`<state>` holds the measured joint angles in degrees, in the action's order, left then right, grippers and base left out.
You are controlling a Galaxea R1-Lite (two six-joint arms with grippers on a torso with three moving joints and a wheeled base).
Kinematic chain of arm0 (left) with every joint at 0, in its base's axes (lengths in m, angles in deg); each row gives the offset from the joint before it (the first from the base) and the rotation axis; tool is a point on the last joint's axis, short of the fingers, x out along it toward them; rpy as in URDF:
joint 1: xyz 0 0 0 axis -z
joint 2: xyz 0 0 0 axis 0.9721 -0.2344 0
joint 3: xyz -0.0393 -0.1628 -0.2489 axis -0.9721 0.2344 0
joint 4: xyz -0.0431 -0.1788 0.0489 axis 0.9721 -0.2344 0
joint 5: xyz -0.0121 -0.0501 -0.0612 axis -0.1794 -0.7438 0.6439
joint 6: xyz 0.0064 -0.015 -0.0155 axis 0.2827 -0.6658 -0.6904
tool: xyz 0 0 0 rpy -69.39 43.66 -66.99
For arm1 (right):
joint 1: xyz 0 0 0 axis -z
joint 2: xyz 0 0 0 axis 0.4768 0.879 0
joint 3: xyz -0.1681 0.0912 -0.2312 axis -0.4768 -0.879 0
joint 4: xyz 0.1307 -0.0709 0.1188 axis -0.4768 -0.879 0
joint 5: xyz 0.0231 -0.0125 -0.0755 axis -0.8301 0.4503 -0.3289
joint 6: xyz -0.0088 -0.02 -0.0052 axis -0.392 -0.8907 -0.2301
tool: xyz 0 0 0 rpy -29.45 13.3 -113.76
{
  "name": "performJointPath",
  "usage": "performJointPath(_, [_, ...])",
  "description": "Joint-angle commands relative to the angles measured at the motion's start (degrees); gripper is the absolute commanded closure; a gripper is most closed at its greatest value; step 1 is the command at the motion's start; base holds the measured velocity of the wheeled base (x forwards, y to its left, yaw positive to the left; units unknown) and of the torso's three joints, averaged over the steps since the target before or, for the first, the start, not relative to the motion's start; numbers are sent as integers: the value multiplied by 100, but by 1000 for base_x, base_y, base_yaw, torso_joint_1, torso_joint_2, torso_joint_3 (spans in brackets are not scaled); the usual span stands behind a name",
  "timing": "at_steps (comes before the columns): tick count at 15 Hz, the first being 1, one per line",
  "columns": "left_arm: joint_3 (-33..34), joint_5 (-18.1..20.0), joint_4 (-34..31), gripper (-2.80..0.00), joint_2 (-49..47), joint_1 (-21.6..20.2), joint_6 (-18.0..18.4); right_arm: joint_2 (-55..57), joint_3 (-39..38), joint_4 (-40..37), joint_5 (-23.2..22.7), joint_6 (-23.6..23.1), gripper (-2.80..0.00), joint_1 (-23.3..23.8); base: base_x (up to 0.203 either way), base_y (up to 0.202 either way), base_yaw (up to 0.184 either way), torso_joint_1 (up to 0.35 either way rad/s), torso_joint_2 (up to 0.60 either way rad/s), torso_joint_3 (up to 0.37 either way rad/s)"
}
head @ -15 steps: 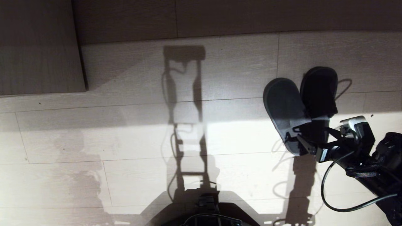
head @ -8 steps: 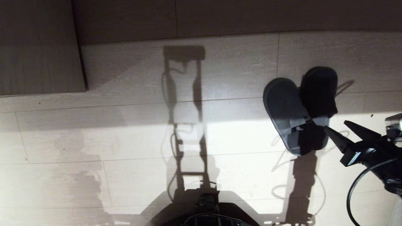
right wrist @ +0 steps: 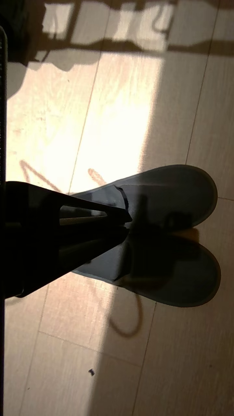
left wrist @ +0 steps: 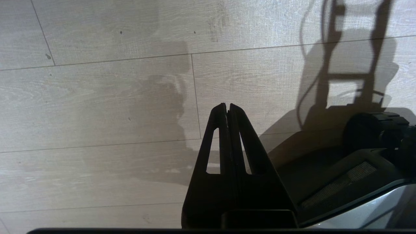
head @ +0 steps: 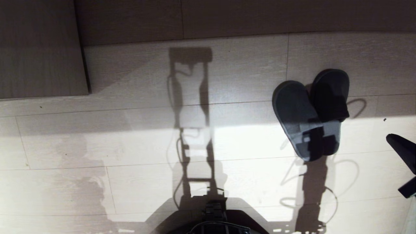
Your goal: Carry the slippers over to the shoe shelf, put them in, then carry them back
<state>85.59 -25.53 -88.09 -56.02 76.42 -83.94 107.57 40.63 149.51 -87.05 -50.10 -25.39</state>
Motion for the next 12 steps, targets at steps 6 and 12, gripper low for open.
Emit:
performJointPath(6, [1, 0, 1, 0, -5, -6, 9, -2982, 584, -3446, -25, -14, 0, -1, 0, 0, 0, 0, 0, 0])
performJointPath(12, [1, 0, 1, 0, -5, -1, 0, -4590, 256, -4734, -112, -37, 0, -99, 0, 0, 0, 0, 0, 0])
